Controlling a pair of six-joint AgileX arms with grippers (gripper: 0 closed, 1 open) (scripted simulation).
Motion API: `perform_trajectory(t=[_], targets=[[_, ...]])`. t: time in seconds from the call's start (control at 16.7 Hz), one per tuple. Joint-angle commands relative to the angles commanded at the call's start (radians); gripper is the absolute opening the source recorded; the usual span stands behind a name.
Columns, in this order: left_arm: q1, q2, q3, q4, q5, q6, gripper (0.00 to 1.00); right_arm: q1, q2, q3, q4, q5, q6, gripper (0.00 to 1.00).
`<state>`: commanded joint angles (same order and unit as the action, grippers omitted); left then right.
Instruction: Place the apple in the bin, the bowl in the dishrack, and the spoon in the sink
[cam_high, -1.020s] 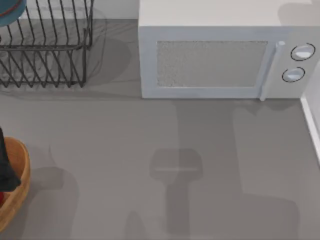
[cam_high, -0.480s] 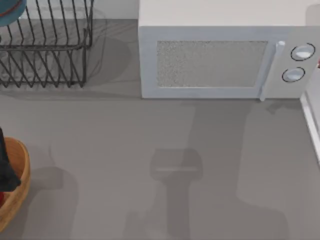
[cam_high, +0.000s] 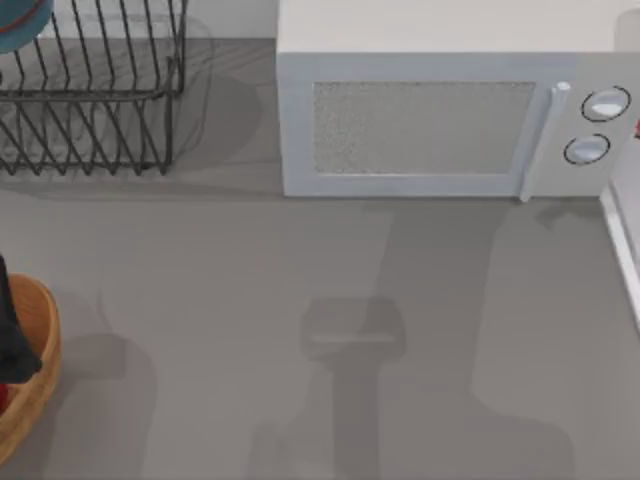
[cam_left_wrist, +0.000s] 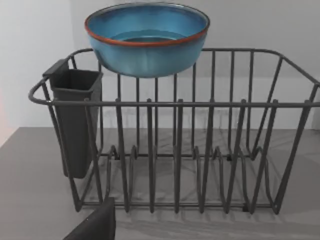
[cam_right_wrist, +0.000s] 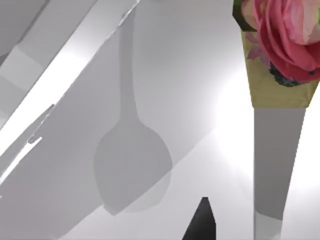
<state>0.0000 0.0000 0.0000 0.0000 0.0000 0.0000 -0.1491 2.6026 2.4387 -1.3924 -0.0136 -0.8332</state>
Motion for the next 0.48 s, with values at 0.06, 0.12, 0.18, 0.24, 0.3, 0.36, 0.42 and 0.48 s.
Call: perform_trajectory(t=[0.06, 0.12, 0.18, 0.24, 0.3, 0.36, 0.42, 0.48], targets=[[0.0, 0.0, 0.0, 0.0, 0.0, 0.0, 1.0, 0.0, 0.0, 0.0, 0.0, 0.0, 0.0, 0.23], [0.0, 0.0, 0.0, 0.0, 0.0, 0.0, 1.0, 0.0, 0.0, 0.0, 0.0, 0.0, 0.0, 0.3], [0.0, 0.0, 0.0, 0.0, 0.0, 0.0, 1.0, 0.0, 0.0, 0.0, 0.0, 0.0, 0.0, 0.38], [0.0, 0.0, 0.0, 0.0, 0.0, 0.0, 1.0, 0.0, 0.0, 0.0, 0.0, 0.0, 0.0, 0.45], [0.0, 0.0, 0.0, 0.0, 0.0, 0.0, 1.0, 0.0, 0.0, 0.0, 0.0, 0.0, 0.0, 0.53], [0.0, 0.0, 0.0, 0.0, 0.0, 0.0, 1.0, 0.0, 0.0, 0.0, 0.0, 0.0, 0.0, 0.6], [0.0, 0.0, 0.0, 0.0, 0.0, 0.0, 1.0, 0.0, 0.0, 0.0, 0.0, 0.0, 0.0, 0.68], [0.0, 0.0, 0.0, 0.0, 0.0, 0.0, 1.0, 0.0, 0.0, 0.0, 0.0, 0.0, 0.0, 0.75]])
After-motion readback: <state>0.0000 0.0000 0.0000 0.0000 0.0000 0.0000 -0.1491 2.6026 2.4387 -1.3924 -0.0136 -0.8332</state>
